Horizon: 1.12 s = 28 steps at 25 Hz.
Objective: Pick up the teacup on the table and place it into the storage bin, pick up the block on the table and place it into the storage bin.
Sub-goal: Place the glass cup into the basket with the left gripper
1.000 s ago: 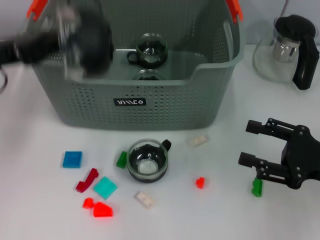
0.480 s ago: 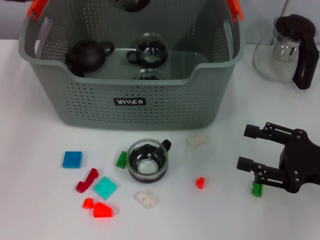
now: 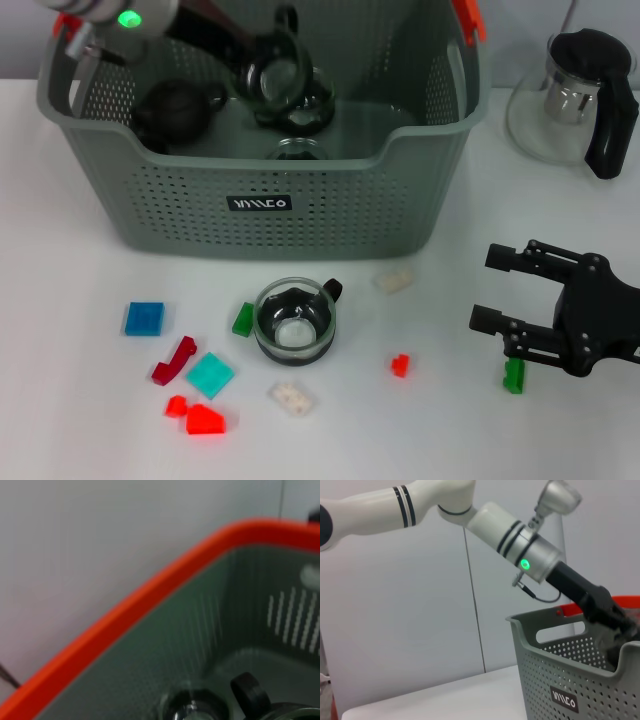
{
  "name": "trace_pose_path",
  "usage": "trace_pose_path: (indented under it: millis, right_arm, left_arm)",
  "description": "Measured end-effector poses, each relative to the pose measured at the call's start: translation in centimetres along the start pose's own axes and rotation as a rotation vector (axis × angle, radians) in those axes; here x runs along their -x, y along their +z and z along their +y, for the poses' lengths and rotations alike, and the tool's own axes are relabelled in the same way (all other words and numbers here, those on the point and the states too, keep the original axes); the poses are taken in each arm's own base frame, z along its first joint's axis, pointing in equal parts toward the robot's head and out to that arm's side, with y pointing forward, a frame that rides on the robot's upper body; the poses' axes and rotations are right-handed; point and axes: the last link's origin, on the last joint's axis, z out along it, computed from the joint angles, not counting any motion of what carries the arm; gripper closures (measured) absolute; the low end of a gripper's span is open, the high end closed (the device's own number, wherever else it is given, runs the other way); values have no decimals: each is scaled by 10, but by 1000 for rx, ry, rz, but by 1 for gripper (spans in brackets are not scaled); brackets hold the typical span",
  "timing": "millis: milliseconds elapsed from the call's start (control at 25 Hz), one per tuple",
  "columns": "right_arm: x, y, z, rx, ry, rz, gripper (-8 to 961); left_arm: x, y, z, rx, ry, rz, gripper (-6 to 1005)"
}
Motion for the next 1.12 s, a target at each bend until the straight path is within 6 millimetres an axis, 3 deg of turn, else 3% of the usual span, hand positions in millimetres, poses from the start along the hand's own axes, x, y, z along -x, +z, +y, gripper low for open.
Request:
trace_pose_path:
  millis: [280, 840, 1120]
  right_arm:
    - [1, 1, -2, 0, 21, 2, 186]
    - [0, -1, -2, -6, 25, 6, 186]
    - [0, -1, -2, -8, 26, 7, 187]
  left_arm:
    - [6, 25, 22, -3, 146, -120, 956]
    - [5, 36, 33, 4, 165, -158, 949]
    - [-2, 33, 33, -3, 160, -142, 808]
